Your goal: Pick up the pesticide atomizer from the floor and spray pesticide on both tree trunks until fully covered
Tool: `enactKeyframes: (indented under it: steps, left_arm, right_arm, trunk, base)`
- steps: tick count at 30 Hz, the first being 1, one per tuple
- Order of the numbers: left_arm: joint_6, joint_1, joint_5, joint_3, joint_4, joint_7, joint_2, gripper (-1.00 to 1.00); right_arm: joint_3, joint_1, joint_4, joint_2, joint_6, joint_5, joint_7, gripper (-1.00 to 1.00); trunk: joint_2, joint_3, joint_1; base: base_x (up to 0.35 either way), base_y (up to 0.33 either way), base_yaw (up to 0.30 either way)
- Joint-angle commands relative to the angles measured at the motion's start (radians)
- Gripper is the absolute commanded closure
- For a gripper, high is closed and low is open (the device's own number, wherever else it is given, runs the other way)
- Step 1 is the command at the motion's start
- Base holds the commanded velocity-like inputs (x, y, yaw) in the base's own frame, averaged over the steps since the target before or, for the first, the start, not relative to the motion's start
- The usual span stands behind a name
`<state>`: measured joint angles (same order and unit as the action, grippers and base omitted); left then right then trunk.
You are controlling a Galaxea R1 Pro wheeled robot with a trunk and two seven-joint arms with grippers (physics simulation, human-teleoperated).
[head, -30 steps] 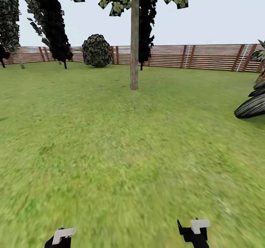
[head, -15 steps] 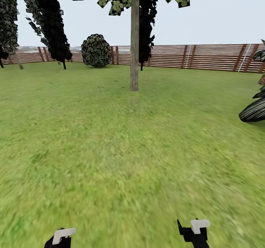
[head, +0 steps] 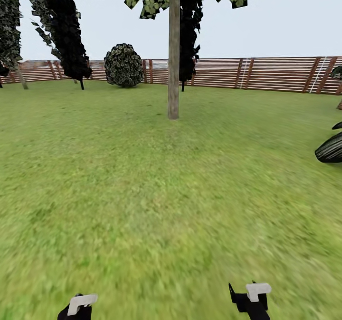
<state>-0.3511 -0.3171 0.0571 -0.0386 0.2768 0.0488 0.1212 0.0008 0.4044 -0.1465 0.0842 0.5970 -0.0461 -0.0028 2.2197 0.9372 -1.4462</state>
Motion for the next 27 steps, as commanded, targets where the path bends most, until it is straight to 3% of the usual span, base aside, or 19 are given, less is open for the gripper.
enactKeyframes:
  steps: [1,27]
  left_arm:
    - [-0.003,-0.001,0.006,0.000,-0.001,0.000,0.000,1.00]
    - [-0.003,0.000,0.006,0.000,0.000,0.000,0.000,1.00]
  right_arm:
    - [-0.001,0.001,0.001,0.000,0.003,-0.005,0.000,-1.00]
    - [0.000,0.001,0.001,0.000,0.003,-0.005,0.000,-1.00]
  trunk:
    - [0.000,0.001,0.000]
    - [0.000,0.001,0.000]
  base:
    - [0.337,0.000,0.000]
    - [0.337,0.000,0.000]
